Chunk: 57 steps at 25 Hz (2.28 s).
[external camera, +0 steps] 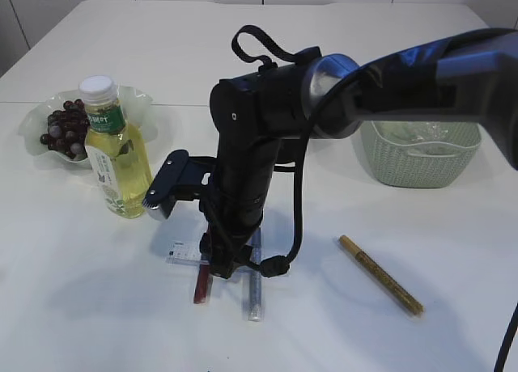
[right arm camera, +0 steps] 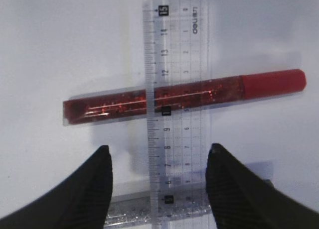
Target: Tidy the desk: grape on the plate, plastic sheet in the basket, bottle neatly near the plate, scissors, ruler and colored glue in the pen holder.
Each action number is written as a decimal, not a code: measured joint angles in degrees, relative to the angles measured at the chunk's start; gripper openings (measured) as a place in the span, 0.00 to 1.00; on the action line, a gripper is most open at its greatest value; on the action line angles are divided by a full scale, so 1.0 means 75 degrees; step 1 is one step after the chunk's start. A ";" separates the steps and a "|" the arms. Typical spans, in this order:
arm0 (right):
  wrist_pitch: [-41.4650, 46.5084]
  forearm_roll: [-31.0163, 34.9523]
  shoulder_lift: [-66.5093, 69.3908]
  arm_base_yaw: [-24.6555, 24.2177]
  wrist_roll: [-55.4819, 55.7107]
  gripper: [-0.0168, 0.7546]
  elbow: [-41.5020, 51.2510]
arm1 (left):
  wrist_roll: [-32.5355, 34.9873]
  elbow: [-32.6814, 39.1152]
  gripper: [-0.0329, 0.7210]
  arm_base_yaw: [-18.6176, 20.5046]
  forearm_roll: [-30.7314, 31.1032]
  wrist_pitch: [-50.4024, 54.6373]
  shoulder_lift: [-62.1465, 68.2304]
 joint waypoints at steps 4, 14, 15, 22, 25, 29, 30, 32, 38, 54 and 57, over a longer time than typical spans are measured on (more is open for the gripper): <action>-0.0041 0.0001 0.0013 0.0000 0.0063 0.63 0.0000 | 0.0000 0.0000 0.55 0.0000 0.0000 -0.0070 0.0000; -0.0080 0.0001 0.0173 0.0000 0.0061 0.62 0.0000 | 0.0000 0.0000 0.55 0.0000 0.0000 -0.0124 0.0000; -0.0080 0.0001 0.0186 0.0000 0.0061 0.62 0.0000 | 0.0000 0.0000 0.55 0.0000 0.0000 -0.0124 0.0000; -0.0087 -0.0003 0.0303 0.0000 0.0124 0.59 0.0000 | 0.0000 0.0000 0.55 0.0000 0.0000 -0.0124 0.0000; -0.0087 -0.0016 0.0303 0.0000 0.0124 0.52 0.0000 | 0.0000 0.0000 0.55 -0.0112 -0.0025 -0.0129 0.0000; -0.0087 -0.0045 0.0303 0.0000 0.0145 0.43 0.0000 | 0.0000 0.0000 0.55 -0.0038 -0.0011 -0.0142 0.0000; -0.0087 -0.0045 0.0303 0.0000 0.0145 0.42 0.0000 | 0.0000 0.0000 0.55 -0.0038 -0.0011 -0.0142 0.0000; -0.0087 -0.0096 0.0303 0.0000 0.0145 0.42 0.0000 | 0.0000 0.0000 0.55 -0.0038 -0.0011 -0.0142 0.0000; -0.0087 -0.0186 0.0303 0.0000 0.0145 0.42 0.0000 | 0.0000 0.0000 0.55 -0.0038 -0.0011 -0.0142 0.0000; 0.0339 0.1432 -0.0762 -0.0871 0.0161 0.42 -0.0293 | 0.0000 0.0000 0.55 -0.0038 -0.0011 -0.0147 0.0000; 0.0368 0.2440 -0.1236 -0.1636 -0.0129 0.42 -0.0293 | 0.0000 0.0000 0.55 -0.0038 -0.0011 -0.0147 0.0000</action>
